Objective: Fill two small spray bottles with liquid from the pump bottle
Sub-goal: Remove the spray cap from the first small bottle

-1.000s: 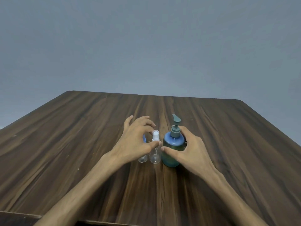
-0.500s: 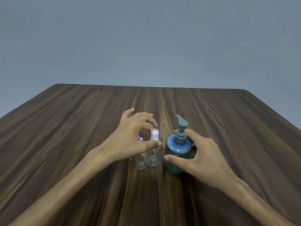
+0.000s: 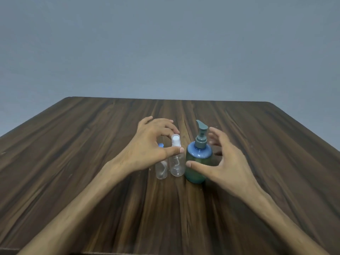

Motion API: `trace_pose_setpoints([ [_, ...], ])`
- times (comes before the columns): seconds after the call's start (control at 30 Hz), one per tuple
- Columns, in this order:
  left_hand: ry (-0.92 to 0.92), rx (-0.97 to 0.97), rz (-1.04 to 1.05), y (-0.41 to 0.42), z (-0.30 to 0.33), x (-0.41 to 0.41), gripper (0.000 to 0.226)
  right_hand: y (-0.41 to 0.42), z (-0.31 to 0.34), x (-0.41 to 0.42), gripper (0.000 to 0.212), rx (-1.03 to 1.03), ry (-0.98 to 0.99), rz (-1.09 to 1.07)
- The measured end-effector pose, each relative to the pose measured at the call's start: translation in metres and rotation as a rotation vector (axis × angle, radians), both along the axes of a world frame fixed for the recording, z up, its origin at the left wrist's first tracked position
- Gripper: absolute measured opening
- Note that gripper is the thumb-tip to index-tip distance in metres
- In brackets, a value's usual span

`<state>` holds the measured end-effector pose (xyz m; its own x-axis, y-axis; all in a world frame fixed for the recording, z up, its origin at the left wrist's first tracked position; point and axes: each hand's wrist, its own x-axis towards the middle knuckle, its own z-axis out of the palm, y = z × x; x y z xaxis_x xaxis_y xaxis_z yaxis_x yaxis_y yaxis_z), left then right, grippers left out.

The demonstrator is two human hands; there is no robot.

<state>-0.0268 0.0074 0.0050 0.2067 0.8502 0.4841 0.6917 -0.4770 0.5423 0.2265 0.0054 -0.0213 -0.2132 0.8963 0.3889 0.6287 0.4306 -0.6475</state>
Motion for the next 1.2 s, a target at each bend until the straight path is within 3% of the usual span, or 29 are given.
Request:
trace_pose_setpoints([
  [0.07, -0.027, 0.019, -0.004, -0.006, 0.002, -0.001, 0.042, -0.013, 0.002, 0.003, 0.104, 0.106, 0.119, -0.078],
  [0.17, -0.047, 0.057, -0.015, -0.017, 0.008, 0.000, 0.035, -0.038, 0.006, 0.000, 0.060, 0.339, 0.292, -0.140],
  [0.27, -0.066, 0.090, -0.018, -0.028, 0.015, 0.003, 0.030, -0.057, 0.009, -0.008, 0.027, 0.404, 0.345, -0.051],
  [0.5, -0.198, 0.102, -0.117, -0.050, 0.021, 0.016, 0.023, -0.065, 0.009, -0.031, 0.046, 0.215, 0.174, 0.152],
  [0.77, -0.325, 0.369, 0.099, -0.068, -0.012, 0.042, 0.031, -0.064, -0.002, -0.039, 0.029, 0.261, 0.269, 0.133],
  [0.9, -0.414, 0.424, 0.221, -0.072, -0.020, 0.054, 0.036, -0.067, -0.008, -0.043, 0.032, 0.313, 0.285, 0.106],
  [1.03, -0.546, 0.190, 0.275, -0.072, -0.018, 0.068, 0.026, -0.069, -0.010, -0.044, 0.017, 0.335, 0.286, 0.129],
  [1.1, -0.646, 0.010, 0.146, -0.075, -0.019, 0.075, 0.019, -0.069, -0.011, -0.046, 0.015, 0.335, 0.280, 0.121],
  [1.2, -0.846, -0.153, -0.092, -0.086, -0.023, 0.079, 0.027, -0.069, -0.012, -0.047, 0.017, 0.303, 0.308, 0.117],
])
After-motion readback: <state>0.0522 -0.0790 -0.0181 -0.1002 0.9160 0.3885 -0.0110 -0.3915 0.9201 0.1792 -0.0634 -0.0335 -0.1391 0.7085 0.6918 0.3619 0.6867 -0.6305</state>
